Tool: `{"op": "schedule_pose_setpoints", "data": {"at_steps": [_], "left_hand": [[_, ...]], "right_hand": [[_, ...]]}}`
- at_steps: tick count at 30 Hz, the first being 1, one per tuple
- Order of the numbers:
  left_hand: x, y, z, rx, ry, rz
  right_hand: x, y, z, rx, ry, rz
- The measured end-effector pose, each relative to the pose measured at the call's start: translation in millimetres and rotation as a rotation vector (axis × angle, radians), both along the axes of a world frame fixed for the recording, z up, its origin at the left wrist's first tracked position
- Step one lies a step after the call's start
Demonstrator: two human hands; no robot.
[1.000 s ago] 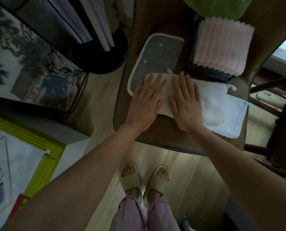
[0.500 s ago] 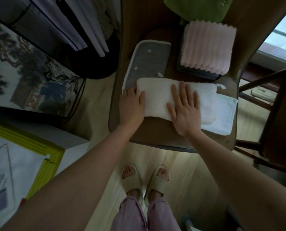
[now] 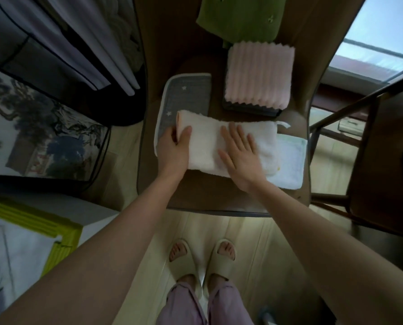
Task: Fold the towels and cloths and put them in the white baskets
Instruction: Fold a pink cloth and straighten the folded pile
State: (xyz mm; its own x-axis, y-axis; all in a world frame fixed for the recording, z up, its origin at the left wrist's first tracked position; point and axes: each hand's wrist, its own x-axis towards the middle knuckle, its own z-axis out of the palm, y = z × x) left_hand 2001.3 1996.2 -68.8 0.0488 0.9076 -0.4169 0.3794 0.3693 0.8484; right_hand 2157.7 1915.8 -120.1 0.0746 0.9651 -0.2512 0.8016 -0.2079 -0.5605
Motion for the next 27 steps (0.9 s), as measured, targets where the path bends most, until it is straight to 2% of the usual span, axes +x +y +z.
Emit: {"op": "schedule_pose_setpoints", "data": {"at_steps": [3, 5, 7, 10, 12, 16, 20, 23, 27], "left_hand": [[25, -5, 16, 0.038, -0.016, -0.079], [46, -13, 20, 0.048, 0.028, -0.169], [63, -22, 18, 0.048, 0.06, -0.186], [78, -27, 12, 0.034, 0.091, -0.131], [84, -27, 11, 0.043, 0.107, -0.123], [85, -26, 11, 0.06, 0.142, -0.16], [81, -19, 16, 0.102, 0.159, -0.165], [72, -17, 22, 0.155, 0.151, -0.168], [62, -14, 29, 0.18, 0.167, -0.195]], "right_hand": [[21, -7, 35, 0.009, 0.573, -0.531], [39, -15, 47, 0.018, 0.784, -0.813], [52, -23, 52, 0.003, 0.762, -0.873], [61, -27, 52, 0.029, 0.493, -0.827], [62, -18, 49, 0.001, 0.438, -0.855], [61, 4, 40, -0.202, 0.505, -0.918], [66, 17, 48, -0.339, 0.674, -0.942], [64, 14, 61, -0.245, 0.769, -0.969], [71, -12, 73, 0.002, 0.747, -1.057]]}}
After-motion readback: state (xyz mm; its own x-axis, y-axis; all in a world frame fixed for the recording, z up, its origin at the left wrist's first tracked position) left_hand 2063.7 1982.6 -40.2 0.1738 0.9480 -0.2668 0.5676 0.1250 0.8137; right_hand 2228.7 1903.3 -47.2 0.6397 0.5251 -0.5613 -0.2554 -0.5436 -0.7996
